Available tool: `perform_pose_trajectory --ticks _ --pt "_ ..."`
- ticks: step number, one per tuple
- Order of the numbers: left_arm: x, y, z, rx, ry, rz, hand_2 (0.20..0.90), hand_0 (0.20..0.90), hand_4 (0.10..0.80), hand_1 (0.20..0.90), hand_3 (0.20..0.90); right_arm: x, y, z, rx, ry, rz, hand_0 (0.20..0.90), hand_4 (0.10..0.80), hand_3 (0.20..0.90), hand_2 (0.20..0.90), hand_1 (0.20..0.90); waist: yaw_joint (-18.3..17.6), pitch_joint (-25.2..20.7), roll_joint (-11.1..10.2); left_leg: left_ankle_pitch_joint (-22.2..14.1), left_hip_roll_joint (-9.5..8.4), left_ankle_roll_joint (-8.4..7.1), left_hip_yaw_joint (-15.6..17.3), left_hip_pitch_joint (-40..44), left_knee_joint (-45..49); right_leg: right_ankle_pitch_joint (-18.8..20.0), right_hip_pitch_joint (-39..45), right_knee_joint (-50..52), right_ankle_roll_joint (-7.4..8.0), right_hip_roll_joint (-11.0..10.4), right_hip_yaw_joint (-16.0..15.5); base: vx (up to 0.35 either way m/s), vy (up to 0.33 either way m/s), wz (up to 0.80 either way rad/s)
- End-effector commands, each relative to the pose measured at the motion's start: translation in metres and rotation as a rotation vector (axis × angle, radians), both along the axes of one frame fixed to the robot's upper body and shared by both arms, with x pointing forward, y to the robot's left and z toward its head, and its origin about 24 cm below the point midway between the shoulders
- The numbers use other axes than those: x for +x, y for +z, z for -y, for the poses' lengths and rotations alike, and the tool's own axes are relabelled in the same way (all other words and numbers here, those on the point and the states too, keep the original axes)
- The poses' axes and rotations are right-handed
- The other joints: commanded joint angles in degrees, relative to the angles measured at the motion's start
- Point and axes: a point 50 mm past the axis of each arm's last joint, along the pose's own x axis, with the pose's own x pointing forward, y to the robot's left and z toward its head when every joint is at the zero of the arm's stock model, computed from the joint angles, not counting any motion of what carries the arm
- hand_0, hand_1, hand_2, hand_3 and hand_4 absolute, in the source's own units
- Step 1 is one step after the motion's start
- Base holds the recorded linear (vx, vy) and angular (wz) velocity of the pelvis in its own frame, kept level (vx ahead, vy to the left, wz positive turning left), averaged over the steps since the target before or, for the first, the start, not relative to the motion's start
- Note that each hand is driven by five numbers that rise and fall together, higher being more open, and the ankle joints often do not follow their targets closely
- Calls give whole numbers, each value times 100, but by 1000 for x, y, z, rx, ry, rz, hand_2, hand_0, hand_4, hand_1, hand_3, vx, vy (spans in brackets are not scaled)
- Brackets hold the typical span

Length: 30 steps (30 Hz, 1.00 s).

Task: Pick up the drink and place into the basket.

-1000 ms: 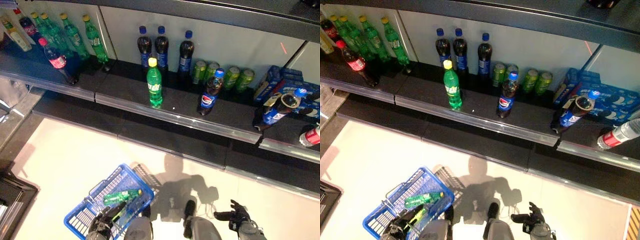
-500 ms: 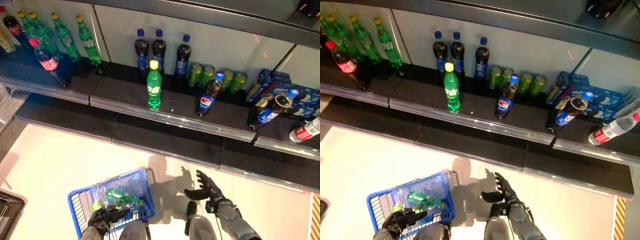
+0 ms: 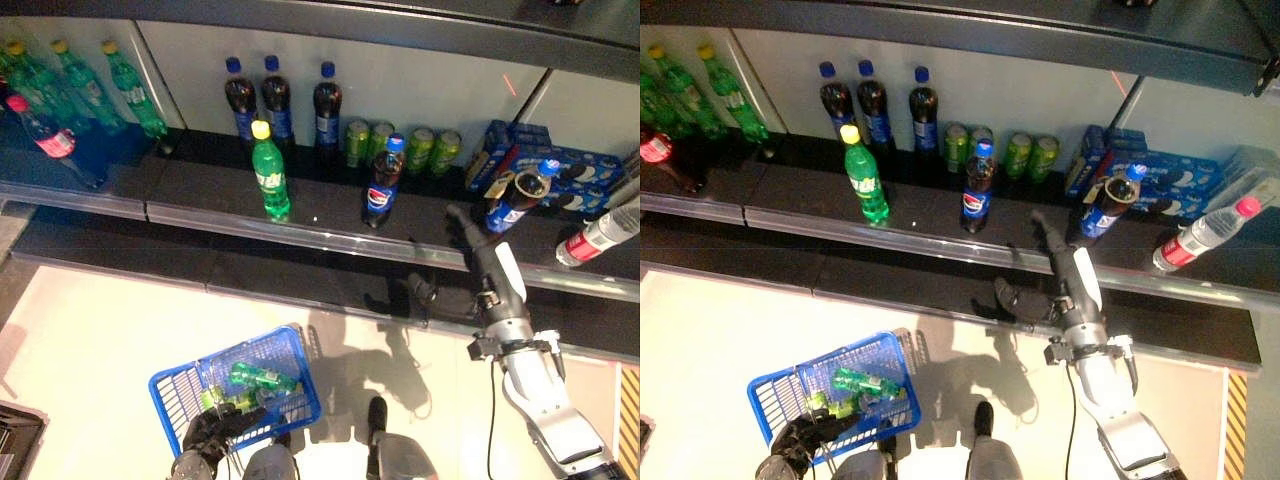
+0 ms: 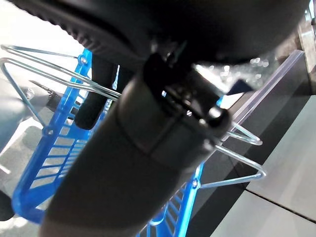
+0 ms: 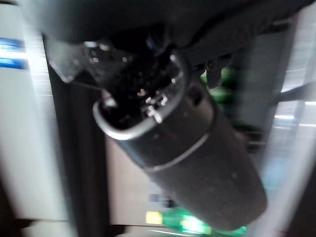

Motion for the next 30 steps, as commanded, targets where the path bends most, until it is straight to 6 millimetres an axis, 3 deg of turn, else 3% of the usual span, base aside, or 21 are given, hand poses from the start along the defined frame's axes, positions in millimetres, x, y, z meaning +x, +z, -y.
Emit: perform_pose_trajectory --ticks 1,9,18,22,30 --pt "-19 1 3 -19 -28 81 300 300 100 300 200 -4 59 -3 85 1 338 900 800 900 900 900 151 -513 40 -378 131 75 -144 -390 876 -722 -226 999 178 -324 -18 96 25 11" --pt "-24 -3 7 -31 -82 30 300 300 100 300 200 17 70 -1 176 -83 328 900 800 900 900 900 393 -442 92 -439 108 59 -301 -497 1182 -844 -197 1248 95 -361 -185 90 20 7" --pt "26 14 10 -26 -128 173 300 300 100 300 200 43 104 -6 326 -292 525 900 800 900 900 900 509 612 202 -552 -26 143 -638 -1634 2228 -955 -1159 2242 -129 -505 -238 -126 20 17" --pt "35 19 11 -26 -131 208 300 300 100 300 200 46 111 -8 365 -310 559 900 800 900 900 900 488 947 284 -534 -99 187 -696 -1895 2412 -920 -1424 2425 -151 -555 -152 -57 37 6" --pt "61 36 23 -62 -159 339 300 300 100 300 200 60 143 -5 366 -322 638 900 800 900 900 900 465 1163 461 -346 -190 223 -701 -2527 2535 -807 -2018 2485 -180 -582 8 -39 43 -7"
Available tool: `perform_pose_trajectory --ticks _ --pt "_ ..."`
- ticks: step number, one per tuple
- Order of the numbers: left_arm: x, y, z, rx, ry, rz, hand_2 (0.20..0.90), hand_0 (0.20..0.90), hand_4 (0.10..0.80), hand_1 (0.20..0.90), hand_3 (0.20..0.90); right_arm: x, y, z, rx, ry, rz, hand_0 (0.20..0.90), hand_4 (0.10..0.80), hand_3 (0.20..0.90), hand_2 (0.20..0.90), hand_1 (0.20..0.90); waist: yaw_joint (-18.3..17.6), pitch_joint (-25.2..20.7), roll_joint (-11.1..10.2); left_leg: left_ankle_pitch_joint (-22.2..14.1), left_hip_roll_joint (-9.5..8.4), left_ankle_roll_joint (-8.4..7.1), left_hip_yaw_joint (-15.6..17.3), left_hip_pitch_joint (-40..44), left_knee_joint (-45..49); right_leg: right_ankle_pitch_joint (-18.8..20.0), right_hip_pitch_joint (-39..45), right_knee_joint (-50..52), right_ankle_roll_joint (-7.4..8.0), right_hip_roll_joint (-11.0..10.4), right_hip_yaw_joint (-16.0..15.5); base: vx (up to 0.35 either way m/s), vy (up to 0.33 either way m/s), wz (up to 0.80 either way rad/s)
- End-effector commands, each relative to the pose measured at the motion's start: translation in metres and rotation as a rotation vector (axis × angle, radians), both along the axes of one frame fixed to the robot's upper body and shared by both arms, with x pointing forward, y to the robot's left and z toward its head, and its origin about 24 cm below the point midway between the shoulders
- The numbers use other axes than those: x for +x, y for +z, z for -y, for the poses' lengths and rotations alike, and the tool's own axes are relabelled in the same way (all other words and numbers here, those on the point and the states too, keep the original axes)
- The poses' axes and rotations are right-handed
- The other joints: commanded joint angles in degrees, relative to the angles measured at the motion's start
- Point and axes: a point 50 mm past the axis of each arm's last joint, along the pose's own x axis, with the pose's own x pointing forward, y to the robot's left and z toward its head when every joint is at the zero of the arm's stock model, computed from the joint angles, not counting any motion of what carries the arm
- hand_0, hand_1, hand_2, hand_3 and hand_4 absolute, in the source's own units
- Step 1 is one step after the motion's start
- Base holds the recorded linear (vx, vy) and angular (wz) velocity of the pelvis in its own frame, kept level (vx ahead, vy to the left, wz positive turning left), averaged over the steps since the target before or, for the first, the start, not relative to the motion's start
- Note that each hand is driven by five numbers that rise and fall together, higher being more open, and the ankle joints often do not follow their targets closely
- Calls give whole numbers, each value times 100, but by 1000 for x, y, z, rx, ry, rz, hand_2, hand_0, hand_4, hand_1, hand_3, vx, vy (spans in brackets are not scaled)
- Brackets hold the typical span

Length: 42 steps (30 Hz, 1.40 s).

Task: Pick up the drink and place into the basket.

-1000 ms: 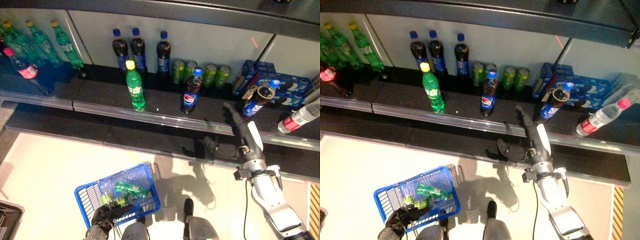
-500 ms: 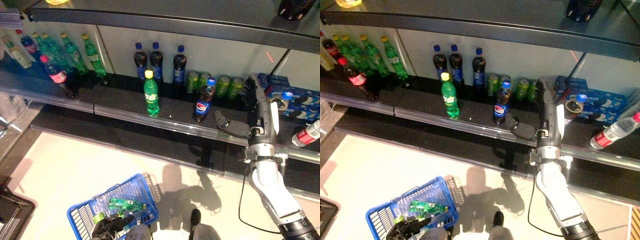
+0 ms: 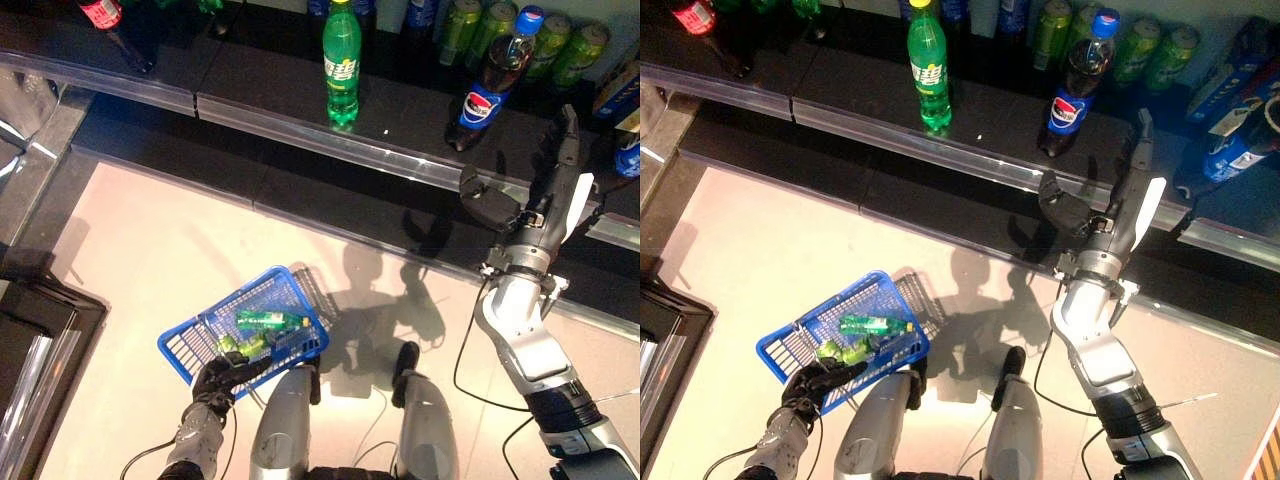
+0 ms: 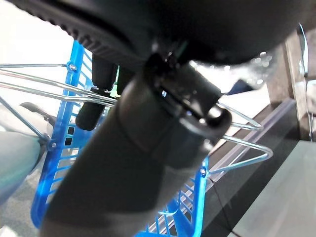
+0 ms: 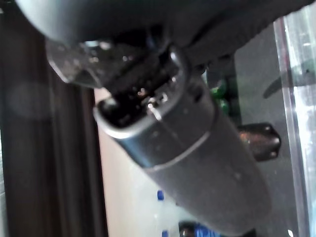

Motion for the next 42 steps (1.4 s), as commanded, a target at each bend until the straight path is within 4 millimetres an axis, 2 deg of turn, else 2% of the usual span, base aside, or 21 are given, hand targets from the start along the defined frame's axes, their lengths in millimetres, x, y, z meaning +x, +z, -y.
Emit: perform_pose_trajectory --ticks 1,2,9,12,17,24,28,35,42 --pt "-20 -1 15 -24 -104 60 300 300 100 300 200 -7 84 -5 -29 12 359 900 800 900 900 900 -1 -107 45 180 111 -97 -327 -285 275 -203 19 261 -165 26 10 -78 2 -8" --pt "-13 5 17 -31 -112 95 300 300 100 300 200 -4 91 -6 -19 4 374 900 800 900 900 900 22 -107 70 177 102 -82 -336 -442 288 -193 -148 282 -155 44 40 -53 -11 -4" --pt "3 18 24 -44 -118 160 300 300 100 300 200 1 105 -14 -20 7 405 900 800 900 900 900 35 -107 97 306 119 -66 -342 -758 148 -99 -487 181 -159 138 125 -36 -12 -6" --pt "9 20 24 -41 -114 159 300 300 100 300 200 6 121 -13 3 20 425 900 800 900 900 900 71 -107 85 335 120 -69 -324 -820 38 -40 -536 42 -152 168 117 -19 -22 -5" --pt "7 17 21 -40 -114 140 300 300 100 300 200 13 140 -15 74 92 415 900 800 900 900 900 155 -107 97 371 114 -85 -328 -882 -20 -13 -588 -21 -155 168 77 6 -5 -3" --pt "8 18 21 -43 -127 138 300 300 100 300 200 17 153 -15 131 111 407 900 800 900 900 900 241 -107 129 362 81 -72 -342 -935 -51 -27 -656 1 -163 132 26 0 0 0" --pt "13 22 20 -40 -141 145 300 300 100 300 200 26 163 -16 206 151 366 900 800 900 900 900 317 -107 143 352 50 -47 -348 -997 -65 -16 -742 19 -144 102 4 0 0 0" --pt "16 23 24 -42 -157 148 300 300 100 300 200 43 162 -11 267 167 283 900 800 900 900 900 405 -107 171 352 16 -16 -357 -1039 -101 -15 -809 47 -150 74 -34 9 4 2" --pt "14 23 20 -37 -165 141 300 300 100 300 200 52 165 8 330 89 274 900 800 900 900 900 496 -107 221 317 -19 14 -366 -1124 -84 -22 -908 102 -123 16 -97 23 3 3"
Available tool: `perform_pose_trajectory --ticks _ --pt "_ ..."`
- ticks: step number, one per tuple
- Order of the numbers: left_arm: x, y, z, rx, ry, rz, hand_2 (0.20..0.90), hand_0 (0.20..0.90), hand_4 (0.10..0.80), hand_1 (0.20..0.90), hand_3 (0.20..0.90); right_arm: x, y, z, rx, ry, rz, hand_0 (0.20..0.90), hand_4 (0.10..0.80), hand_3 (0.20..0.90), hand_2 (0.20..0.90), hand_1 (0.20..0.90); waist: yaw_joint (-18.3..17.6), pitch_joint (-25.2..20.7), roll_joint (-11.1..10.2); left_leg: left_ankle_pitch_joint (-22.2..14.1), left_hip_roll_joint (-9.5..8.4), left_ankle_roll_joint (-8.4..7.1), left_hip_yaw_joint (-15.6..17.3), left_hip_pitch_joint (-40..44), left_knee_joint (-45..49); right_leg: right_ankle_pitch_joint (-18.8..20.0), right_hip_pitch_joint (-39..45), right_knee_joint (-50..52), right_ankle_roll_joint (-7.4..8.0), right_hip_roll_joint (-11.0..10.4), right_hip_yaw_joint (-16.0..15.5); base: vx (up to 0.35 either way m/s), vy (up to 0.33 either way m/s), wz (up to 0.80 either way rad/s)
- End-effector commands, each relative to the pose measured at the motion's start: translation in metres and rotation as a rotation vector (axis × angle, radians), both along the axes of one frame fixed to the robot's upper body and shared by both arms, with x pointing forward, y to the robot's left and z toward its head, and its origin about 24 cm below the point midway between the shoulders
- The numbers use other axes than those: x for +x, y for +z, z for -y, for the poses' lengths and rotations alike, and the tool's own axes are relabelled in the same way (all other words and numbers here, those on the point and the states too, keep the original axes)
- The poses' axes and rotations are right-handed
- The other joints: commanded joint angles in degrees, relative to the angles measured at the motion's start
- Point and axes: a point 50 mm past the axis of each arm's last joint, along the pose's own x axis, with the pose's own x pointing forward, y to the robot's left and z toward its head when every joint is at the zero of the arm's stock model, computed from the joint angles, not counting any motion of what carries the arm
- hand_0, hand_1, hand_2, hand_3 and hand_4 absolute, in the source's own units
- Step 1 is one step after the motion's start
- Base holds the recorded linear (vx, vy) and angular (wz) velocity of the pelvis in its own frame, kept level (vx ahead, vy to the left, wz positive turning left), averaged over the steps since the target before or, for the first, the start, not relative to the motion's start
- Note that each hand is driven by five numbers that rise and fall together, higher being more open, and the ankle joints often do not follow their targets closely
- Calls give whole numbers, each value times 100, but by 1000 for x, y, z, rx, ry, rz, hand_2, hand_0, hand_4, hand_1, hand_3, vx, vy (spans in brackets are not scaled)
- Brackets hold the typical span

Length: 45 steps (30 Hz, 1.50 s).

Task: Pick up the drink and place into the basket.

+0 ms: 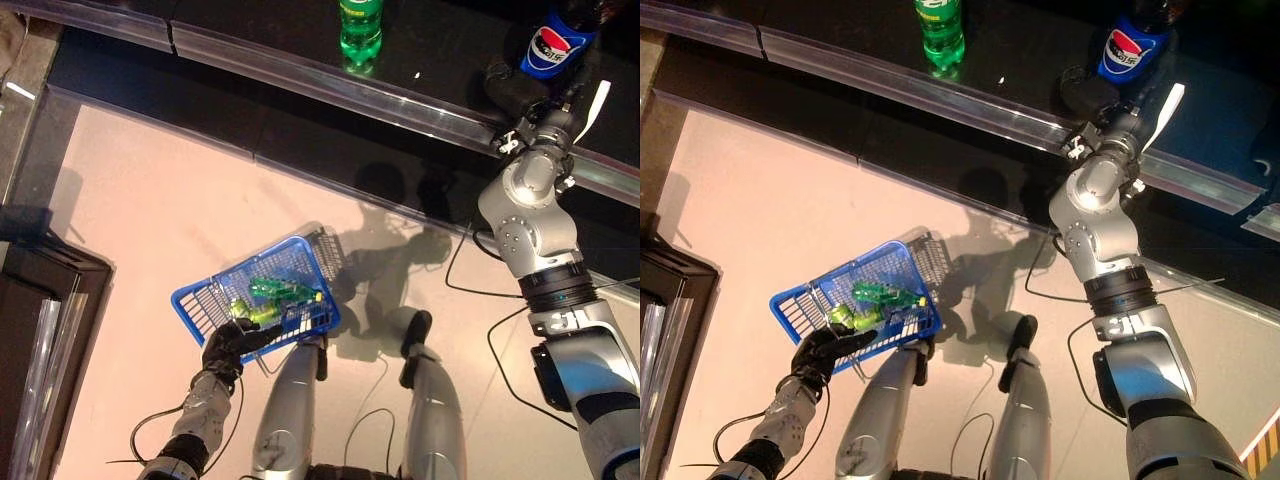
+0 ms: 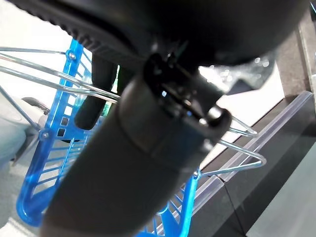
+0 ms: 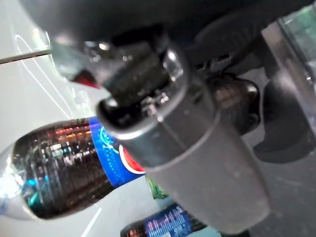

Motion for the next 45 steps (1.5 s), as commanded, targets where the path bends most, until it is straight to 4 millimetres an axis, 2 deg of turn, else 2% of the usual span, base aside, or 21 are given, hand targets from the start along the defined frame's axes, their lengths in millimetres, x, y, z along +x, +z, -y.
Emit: perform_pose_trajectory --ticks 1,13,19,21,22,23,34,45 --pt "-23 -5 13 -11 -112 15 300 300 100 300 200 -19 73 8 -36 -17 270 900 800 900 900 900 125 -119 199 270 23 17 -322 -271 -6 -135 1 152 -163 5 -146 25 14 4" --pt "-20 1 15 -33 -132 52 300 300 100 300 200 -19 94 18 -64 -80 284 900 800 900 900 900 187 -119 285 250 -63 74 -337 -521 15 -145 -344 279 -134 -21 -71 2 1 0" --pt "-20 3 14 -34 -132 51 300 300 100 300 200 -23 106 16 -94 -85 318 900 800 900 900 900 216 -119 309 239 -83 85 -366 -634 58 -179 -476 379 -138 -22 -81 0 0 0" --pt "-20 3 14 -37 -131 48 300 300 100 300 200 -25 110 14 -103 -84 331 594 443 543 594 594 224 -119 325 243 -99 89 -370 -645 49 -178 -500 381 -142 -21 -89 0 0 0" --pt "-21 3 13 -42 -130 47 300 300 100 300 200 -26 112 14 -110 -89 335 389 204 304 389 389 225 -119 337 241 -105 91 -370 -651 54 -183 -518 395 -144 -28 -88 0 0 0" --pt "-22 2 13 -42 -136 46 300 300 100 300 200 -27 115 14 -123 -98 340 300 100 200 300 300 237 -119 346 241 -116 89 -379 -674 76 -185 -535 411 -149 -39 -93 0 0 0" --pt "-22 7 11 -47 -143 72 300 300 100 300 200 -36 131 8 -170 -106 398 300 100 200 300 300 266 -119 392 280 -140 111 -415 -805 16 -173 -719 437 -143 -15 -77 -9 -3 2" --pt "-21 11 5 -54 -134 107 300 300 100 300 200 -35 133 19 -146 -95 394 300 100 200 300 300 274 -119 419 246 -164 108 -379 -636 34 -296 -571 569 -191 -9 -158 -50 -2 1"
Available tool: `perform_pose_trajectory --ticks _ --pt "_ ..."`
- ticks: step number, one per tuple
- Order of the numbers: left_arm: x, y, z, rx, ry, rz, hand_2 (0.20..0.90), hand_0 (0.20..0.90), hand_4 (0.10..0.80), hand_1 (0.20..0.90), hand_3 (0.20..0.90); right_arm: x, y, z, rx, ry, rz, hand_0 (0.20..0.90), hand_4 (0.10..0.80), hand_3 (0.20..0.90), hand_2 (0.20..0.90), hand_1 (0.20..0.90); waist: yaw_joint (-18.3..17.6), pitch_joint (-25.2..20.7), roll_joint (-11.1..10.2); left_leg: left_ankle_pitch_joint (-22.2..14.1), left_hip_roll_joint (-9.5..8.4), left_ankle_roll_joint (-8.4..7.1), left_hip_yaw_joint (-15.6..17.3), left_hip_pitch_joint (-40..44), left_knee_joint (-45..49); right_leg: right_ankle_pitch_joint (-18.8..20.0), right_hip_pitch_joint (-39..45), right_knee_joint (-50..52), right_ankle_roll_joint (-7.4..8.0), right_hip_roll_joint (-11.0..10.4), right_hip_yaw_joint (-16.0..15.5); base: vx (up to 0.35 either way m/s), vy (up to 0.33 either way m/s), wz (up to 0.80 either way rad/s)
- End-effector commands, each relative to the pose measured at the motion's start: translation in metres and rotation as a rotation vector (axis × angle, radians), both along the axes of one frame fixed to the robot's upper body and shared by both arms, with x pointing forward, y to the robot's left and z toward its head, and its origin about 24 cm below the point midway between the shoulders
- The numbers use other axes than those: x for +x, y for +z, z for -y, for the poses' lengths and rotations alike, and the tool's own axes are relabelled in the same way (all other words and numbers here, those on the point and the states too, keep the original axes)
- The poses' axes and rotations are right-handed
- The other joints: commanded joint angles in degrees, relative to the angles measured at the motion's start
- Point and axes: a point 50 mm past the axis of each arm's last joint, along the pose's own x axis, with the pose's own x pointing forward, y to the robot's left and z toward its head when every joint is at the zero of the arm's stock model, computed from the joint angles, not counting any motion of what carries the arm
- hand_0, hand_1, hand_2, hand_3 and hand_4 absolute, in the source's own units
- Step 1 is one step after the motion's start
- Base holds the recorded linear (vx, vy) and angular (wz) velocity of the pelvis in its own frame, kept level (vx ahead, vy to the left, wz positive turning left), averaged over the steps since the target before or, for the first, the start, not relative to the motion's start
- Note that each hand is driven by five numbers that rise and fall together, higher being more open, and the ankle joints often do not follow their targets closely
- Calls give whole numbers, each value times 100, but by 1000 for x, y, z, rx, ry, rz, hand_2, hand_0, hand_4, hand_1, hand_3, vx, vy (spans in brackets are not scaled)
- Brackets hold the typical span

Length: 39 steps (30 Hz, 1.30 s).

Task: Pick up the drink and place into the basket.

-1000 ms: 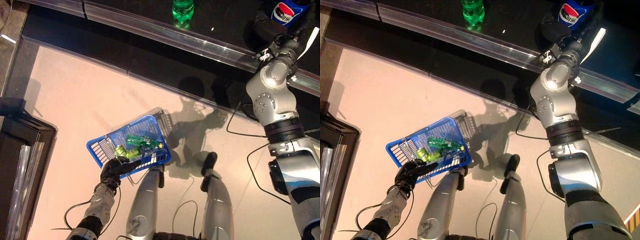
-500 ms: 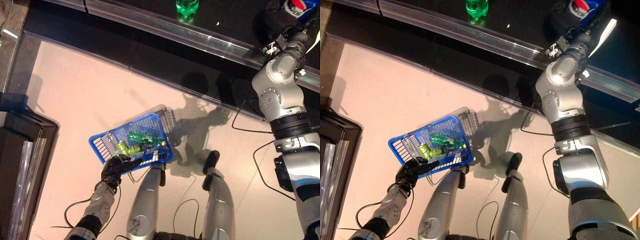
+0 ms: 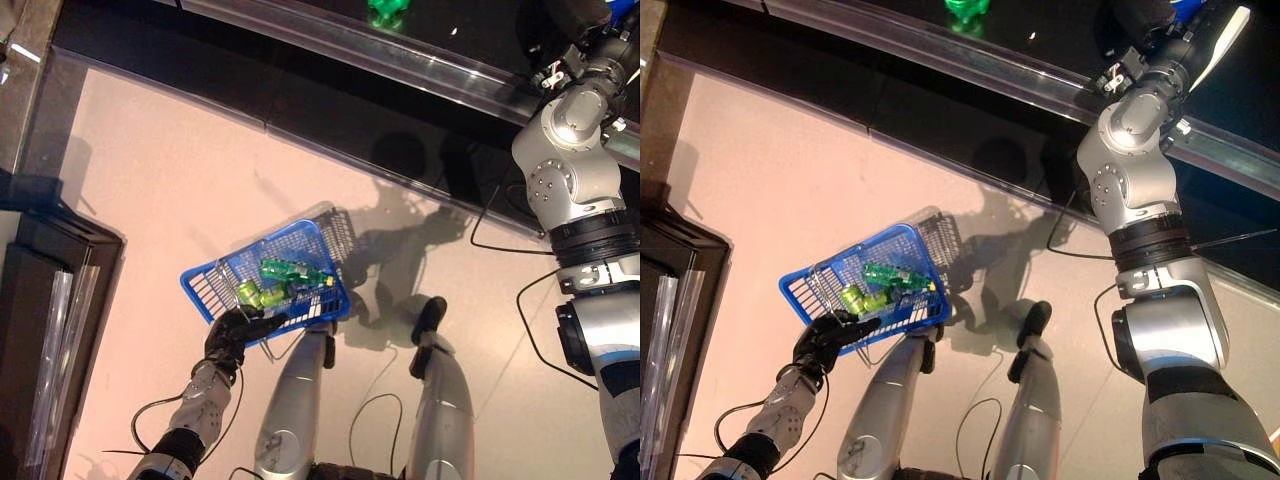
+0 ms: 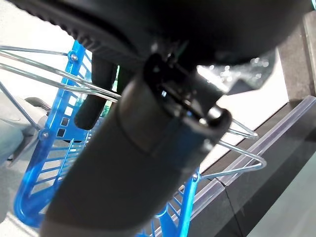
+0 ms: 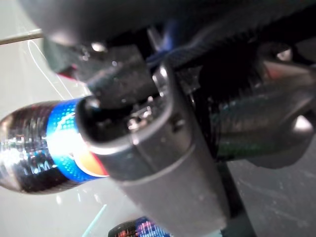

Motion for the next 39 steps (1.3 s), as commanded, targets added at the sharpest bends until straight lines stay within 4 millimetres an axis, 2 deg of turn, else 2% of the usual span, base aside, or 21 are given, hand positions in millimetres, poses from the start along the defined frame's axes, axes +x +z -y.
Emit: perform_pose_trajectory --ticks 1,6,15,24,28,30,32,34,38,39 --pt "-33 -7 -1 -12 -84 30 300 300 100 300 200 -36 76 6 -101 0 299 300 100 200 300 300 65 -121 317 57 -36 84 -334 10 41 -393 130 429 -204 110 -129 -71 -1 2" --pt "-30 -1 -5 -42 -62 73 300 300 100 300 200 -39 75 6 -157 -12 320 300 100 200 300 300 44 -121 310 -73 -49 93 -333 144 257 -573 255 714 -275 97 -157 -75 -6 3" --pt "-24 15 -5 -88 -39 191 300 300 100 300 200 -59 61 -20 -317 84 367 300 100 200 300 300 -134 -121 300 -153 -44 48 -307 765 402 -818 830 976 -386 40 -152 -23 34 4" --pt "-23 34 -7 -121 -17 311 300 300 100 300 200 -79 23 -42 -447 238 364 300 100 200 300 300 -272 -121 187 -28 49 -67 -319 1571 373 -972 1735 896 -478 53 -229 14 5 0" --pt "-25 40 -9 -137 -3 344 300 300 100 300 200 -83 5 -51 -479 315 341 300 100 200 300 300 -283 -303 99 7 108 -111 -321 1808 297 -993 2028 758 -497 106 -253 54 -11 -2" --pt "-25 45 -10 -146 2 367 300 300 100 300 200 -86 -12 -56 -471 384 310 300 100 200 300 300 -280 -487 16 -3 151 -139 -309 1987 216 -1009 2258 620 -501 150 -277 89 -25 -3" --pt "-25 45 -10 -146 2 367 300 300 100 300 200 -86 -12 -56 -471 383 310 300 100 200 300 300 -279 -507 20 34 155 -137 -312 1976 180 -967 2254 572 -505 161 -286 50 -23 2" --pt "-25 53 -10 -152 -6 405 300 300 100 300 200 -90 -33 -64 -455 486 268 300 100 200 300 300 -266 -686 -86 1 196 -159 -322 2123 136 -975 2484 425 -506 204 -315 94 -52 10" --pt "-24 67 -6 -189 -25 459 300 300 100 300 200 -97 -55 -77 -423 605 229 300 100 200 300 300 -225 -822 -175 -67 200 -156 -353 2246 122 -972 2700 280 -484 228 -341 60 -44 13" --pt "-23 74 -3 -210 -40 490 300 300 100 300 200 -101 -65 -86 -411 663 212 300 100 200 300 300 -196 -866 -200 -89 199 -155 -365 2302 103 -963 2795 209 -466 234 -367 35 -41 9"
